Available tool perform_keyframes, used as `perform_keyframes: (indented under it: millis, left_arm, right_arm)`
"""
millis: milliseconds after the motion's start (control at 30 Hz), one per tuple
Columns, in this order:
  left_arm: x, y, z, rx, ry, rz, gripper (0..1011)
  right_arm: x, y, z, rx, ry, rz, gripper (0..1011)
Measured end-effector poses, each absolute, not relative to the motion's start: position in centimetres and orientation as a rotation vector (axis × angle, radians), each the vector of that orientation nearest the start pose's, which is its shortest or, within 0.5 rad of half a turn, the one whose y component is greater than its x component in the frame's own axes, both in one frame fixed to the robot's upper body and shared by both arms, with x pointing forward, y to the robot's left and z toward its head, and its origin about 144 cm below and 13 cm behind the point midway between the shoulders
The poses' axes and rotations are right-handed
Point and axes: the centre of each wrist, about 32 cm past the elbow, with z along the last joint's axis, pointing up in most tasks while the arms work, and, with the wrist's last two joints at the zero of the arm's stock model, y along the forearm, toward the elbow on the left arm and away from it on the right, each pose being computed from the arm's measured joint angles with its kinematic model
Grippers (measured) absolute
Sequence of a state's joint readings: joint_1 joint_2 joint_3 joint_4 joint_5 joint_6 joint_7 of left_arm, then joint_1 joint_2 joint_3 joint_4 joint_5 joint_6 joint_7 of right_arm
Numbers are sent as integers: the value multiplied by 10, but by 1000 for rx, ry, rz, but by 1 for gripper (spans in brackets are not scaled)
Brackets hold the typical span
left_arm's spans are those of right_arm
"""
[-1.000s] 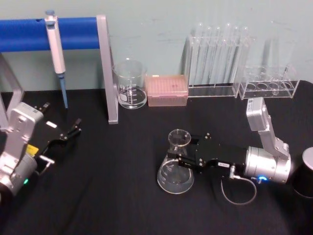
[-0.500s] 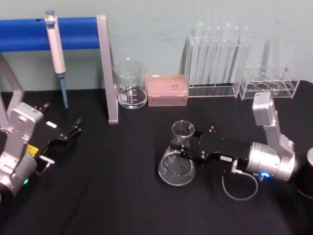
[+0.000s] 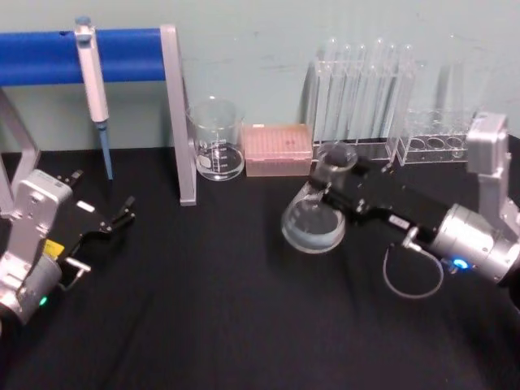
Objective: Grasp the erlenmeyer flask with one hand, shake it three times, then place it back.
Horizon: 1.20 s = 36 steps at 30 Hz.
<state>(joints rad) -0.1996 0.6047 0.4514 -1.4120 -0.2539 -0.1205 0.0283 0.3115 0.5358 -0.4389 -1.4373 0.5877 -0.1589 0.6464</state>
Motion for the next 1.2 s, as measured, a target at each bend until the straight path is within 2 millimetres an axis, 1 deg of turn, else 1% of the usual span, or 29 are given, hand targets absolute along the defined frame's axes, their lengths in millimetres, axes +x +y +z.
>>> perform_keyframes:
  millis: [100, 367, 667, 900, 1200]
  left_arm:
    - [489, 310, 1140, 304, -285, 1248, 1001]
    - [489, 310, 1140, 304, -285, 1248, 1001]
    - [489, 310, 1140, 304, -285, 1248, 1001]
    - [489, 310, 1140, 304, -285, 1248, 1001]
    - [489, 310, 1140, 304, -285, 1248, 1001]
  right_arm:
    - [515, -283, 1191, 75, -124, -690, 457]
    - [500, -284, 1195, 112, -125, -838, 457]
    - [497, -285, 1196, 112, -129, -869, 457]
    - [503, -282, 1196, 100, -131, -787, 457]
    - [520, -265, 1200, 104, -153, -542, 457]
